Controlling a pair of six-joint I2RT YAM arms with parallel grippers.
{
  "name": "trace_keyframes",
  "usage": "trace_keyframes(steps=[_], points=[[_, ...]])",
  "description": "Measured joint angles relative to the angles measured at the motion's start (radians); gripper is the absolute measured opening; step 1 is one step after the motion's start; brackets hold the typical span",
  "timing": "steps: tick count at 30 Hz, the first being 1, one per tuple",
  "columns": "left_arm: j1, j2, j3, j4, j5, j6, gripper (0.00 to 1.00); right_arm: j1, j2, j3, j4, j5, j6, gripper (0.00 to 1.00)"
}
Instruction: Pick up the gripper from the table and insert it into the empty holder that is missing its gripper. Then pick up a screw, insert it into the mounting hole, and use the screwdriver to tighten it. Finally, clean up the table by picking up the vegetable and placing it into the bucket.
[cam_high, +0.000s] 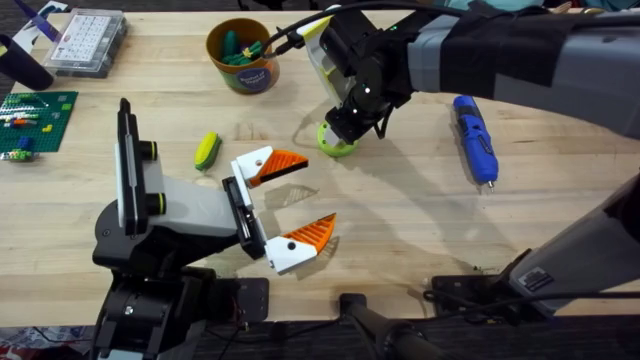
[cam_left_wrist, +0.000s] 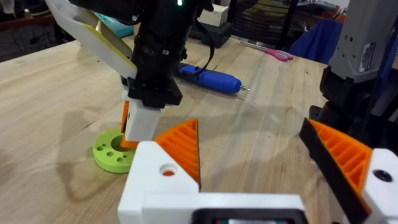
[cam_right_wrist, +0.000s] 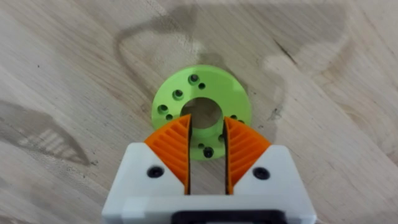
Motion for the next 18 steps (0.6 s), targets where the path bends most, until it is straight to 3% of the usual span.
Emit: trace_keyframes(steps=[18], points=[[0.0,0.0,0.0,0.003,0.0,-0.001,0.988,0.0,-0.001,0.003,-0.019,0.003,0.0,0.278]])
